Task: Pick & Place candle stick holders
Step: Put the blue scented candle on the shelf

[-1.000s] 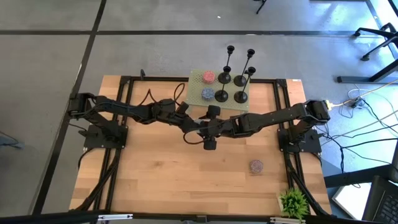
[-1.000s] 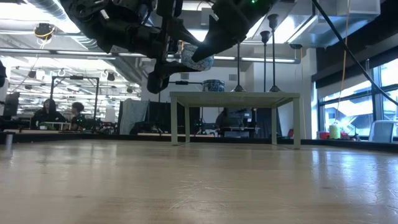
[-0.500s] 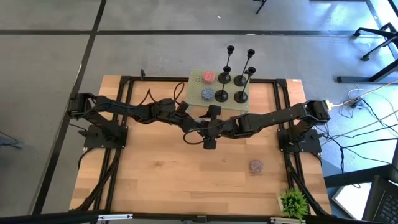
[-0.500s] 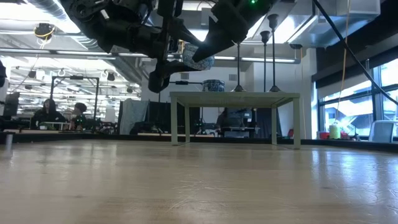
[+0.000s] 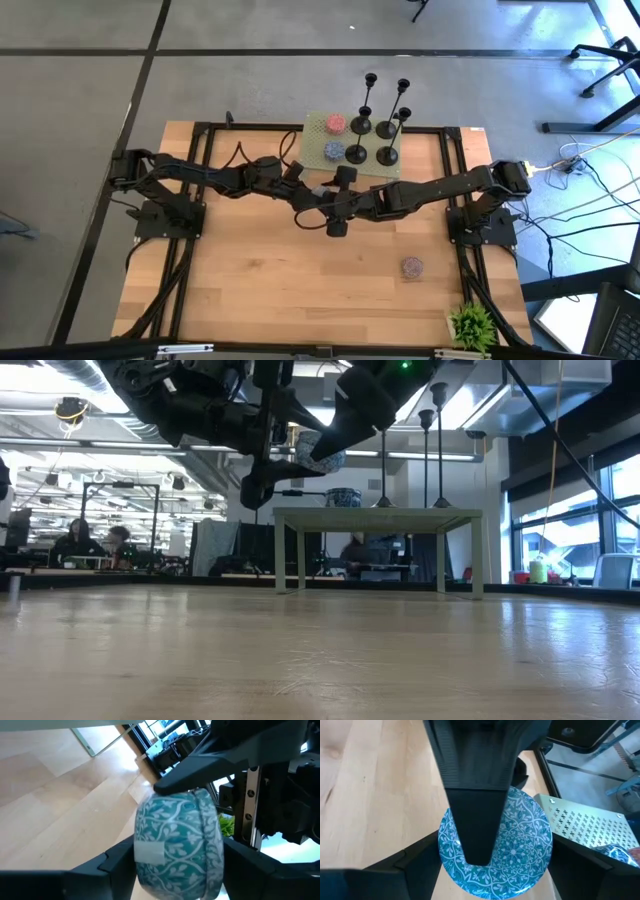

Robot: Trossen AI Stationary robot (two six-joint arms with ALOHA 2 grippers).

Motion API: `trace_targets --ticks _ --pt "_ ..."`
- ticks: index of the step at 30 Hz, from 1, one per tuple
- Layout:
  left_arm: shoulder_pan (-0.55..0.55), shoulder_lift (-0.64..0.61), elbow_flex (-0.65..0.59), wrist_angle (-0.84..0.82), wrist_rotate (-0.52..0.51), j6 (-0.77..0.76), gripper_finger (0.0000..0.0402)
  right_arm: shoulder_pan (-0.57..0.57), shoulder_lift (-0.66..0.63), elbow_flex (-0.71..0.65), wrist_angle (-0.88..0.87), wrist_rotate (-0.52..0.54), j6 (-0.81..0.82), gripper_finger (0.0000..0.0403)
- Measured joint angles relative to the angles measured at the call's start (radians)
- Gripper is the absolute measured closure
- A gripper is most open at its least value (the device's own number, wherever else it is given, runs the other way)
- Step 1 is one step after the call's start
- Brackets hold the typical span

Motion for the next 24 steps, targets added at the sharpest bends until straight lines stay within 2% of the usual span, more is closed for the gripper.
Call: trace_targets --ticks 5,18,24 --pt "0.000 0.000 0.000 0.001 0.001 0.007 0.0151 0.000 0.000 0.000 0.000 0.014 -0.004 0.0086" --pt "0.000 0.000 0.000 0.004 0.004 0.016 0.0154 0.000 0.000 -0.001 0.069 0.014 -0.007 0.0086" --pt "0.000 0.000 0.000 0.003 0.007 0.016 0.0155 0.000 0.000 -0.001 0.063 -0.020 -0.007 0.0086"
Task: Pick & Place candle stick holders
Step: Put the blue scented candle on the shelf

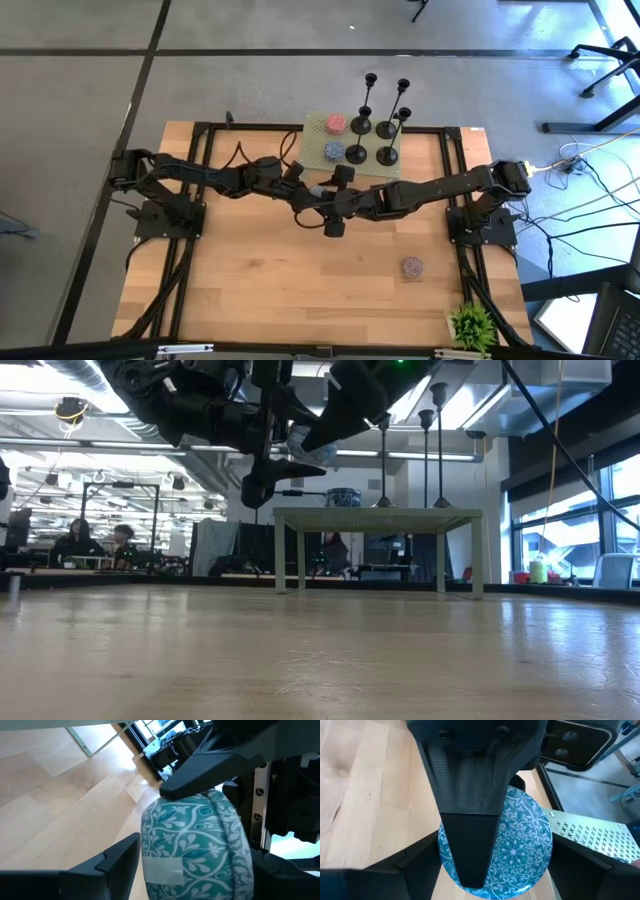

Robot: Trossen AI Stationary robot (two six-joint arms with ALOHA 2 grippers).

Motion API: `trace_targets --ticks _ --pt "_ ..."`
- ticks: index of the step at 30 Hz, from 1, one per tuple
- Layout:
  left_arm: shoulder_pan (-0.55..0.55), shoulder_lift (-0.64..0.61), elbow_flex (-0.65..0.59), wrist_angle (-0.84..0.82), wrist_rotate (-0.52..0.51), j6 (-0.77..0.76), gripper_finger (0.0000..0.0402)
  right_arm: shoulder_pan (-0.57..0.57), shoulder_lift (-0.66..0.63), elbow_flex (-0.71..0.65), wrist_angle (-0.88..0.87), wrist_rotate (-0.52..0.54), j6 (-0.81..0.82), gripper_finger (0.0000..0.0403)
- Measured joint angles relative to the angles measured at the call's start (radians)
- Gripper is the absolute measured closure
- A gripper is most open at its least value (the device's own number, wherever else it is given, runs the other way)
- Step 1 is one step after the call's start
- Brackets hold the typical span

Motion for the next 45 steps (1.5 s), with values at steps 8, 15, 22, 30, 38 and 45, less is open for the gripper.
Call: trace_targets --ticks 8,15,22,30,38,45 --pt "0.000 0.000 0.000 0.000 0.006 -0.008 0.0155 -0.019 0.000 0.000 0.003 0.003 0.005 0.0086" --pt "0.001 0.000 0.000 0.000 0.007 -0.011 0.0155 -0.021 0.000 -0.001 0.006 -0.002 0.008 0.0086" --pt "0.001 0.000 0.000 -0.001 0.007 -0.007 0.0155 -0.019 0.000 -0.002 -0.039 0.019 0.060 0.0086" --pt "0.014 -0.001 0.000 -0.007 0.016 0.010 0.0155 -0.019 0.000 -0.002 -0.050 0.000 0.139 0.0086" --pt "-0.030 -0.001 -0.001 -0.016 0.016 -0.008 0.0159 0.000 0.000 -0.002 -0.048 -0.068 0.164 0.0086" --pt "-0.047 -0.001 -0.001 -0.014 0.012 -0.016 0.0185 0.020 0.000 -0.002 -0.025 0.035 0.076 0.0086"
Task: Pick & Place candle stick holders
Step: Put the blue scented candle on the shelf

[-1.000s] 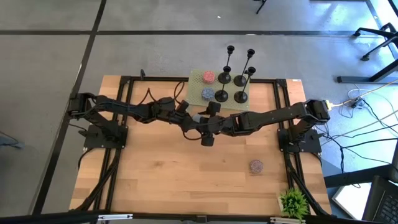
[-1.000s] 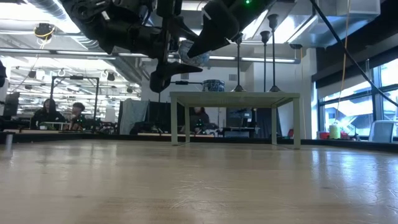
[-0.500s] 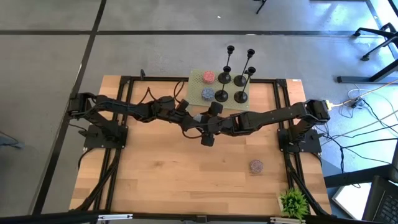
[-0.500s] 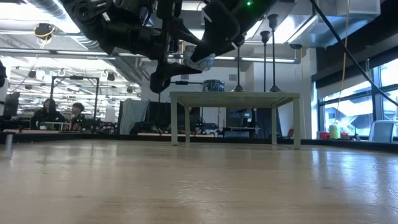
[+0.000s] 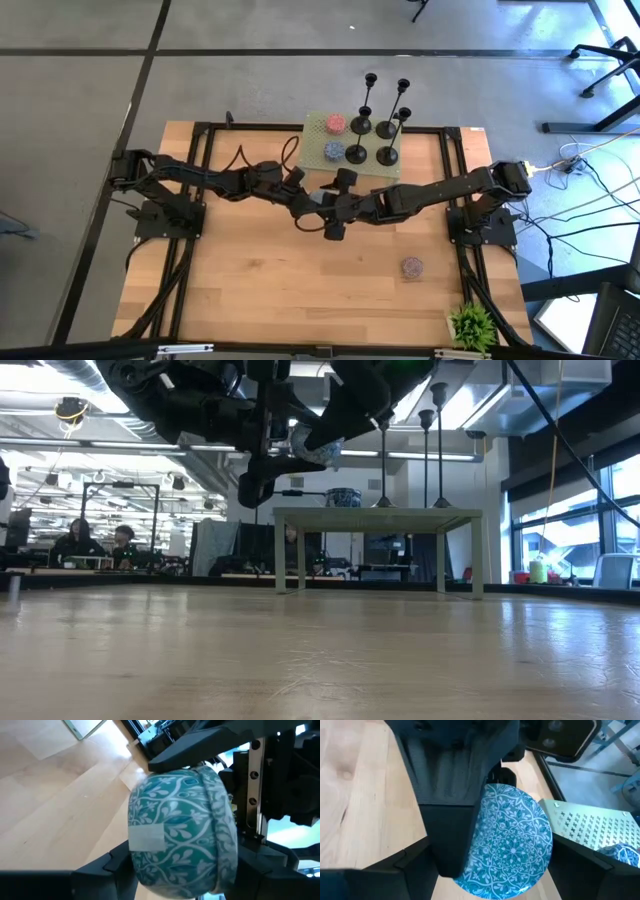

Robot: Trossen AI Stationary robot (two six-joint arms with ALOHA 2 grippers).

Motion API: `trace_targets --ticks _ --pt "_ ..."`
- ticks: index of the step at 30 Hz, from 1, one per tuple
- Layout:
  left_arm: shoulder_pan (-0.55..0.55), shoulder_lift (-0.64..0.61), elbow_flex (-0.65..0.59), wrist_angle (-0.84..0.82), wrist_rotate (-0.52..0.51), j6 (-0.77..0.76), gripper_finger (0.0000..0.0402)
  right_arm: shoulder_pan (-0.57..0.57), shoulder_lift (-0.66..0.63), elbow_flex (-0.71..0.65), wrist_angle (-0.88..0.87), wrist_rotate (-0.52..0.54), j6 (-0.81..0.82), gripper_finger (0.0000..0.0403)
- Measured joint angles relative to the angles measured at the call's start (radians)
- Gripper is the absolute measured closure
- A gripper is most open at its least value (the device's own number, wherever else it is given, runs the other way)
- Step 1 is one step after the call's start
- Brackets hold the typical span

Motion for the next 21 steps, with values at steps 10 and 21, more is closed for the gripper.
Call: trace_targets --ticks 10,21 --pt "0.007 0.000 0.000 -0.002 0.013 -0.017 0.0194 -0.001 0.000 0.000 0.009 -0.051 0.032 0.0086" --pt "0.008 0.000 0.000 0.005 0.002 -0.001 0.0195 0.000 0.000 0.000 0.013 -0.013 -0.001 0.0086"
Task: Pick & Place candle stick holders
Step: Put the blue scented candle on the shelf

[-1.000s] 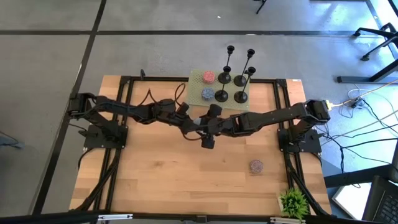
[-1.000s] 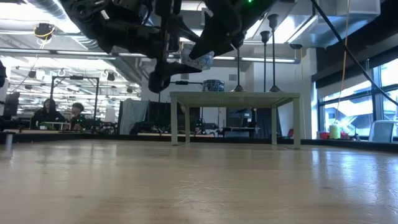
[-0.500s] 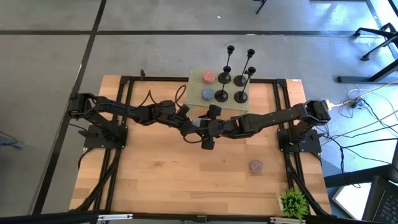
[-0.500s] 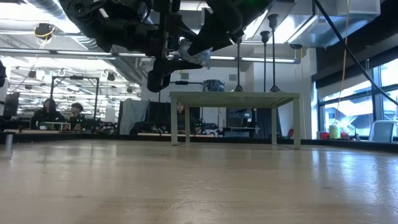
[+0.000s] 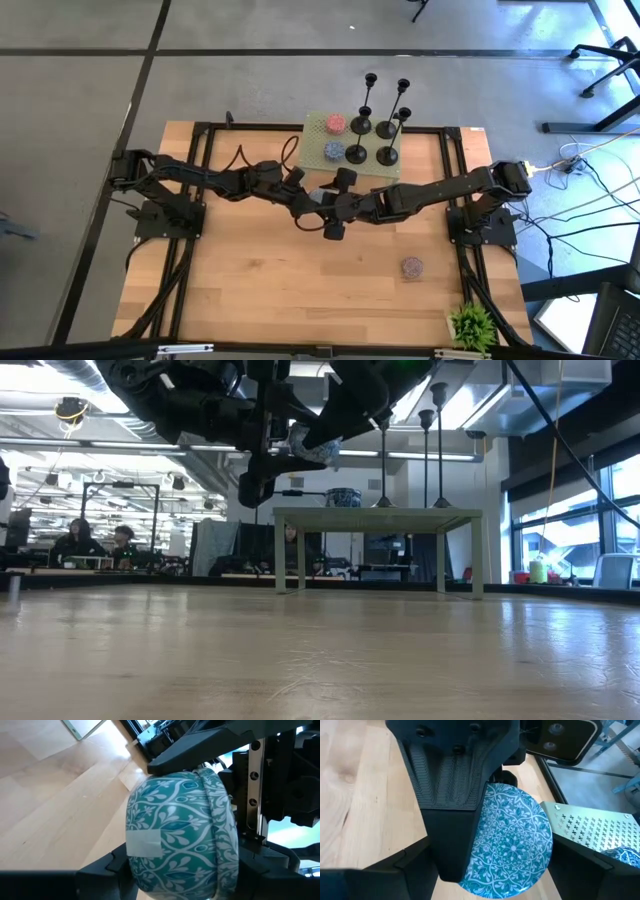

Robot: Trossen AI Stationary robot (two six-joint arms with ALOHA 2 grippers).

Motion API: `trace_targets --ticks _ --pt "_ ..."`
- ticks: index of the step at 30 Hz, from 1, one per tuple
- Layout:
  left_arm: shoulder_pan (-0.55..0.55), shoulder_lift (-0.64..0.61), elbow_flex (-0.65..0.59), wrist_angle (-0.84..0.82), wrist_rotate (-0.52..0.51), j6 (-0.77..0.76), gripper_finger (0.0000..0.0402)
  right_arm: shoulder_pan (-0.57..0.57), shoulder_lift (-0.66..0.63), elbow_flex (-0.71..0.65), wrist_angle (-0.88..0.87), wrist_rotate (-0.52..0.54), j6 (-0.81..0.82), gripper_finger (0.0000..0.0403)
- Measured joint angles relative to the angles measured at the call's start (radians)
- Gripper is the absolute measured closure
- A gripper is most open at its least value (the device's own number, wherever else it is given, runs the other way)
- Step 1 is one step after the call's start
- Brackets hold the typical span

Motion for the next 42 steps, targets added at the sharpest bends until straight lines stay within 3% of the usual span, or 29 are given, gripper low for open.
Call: trace_targets --ticks 42 --pt "0.000 0.000 0.000 -0.001 0.002 -0.017 0.0205 -0.006 0.000 0.000 0.006 -0.025 -0.018 0.0086"
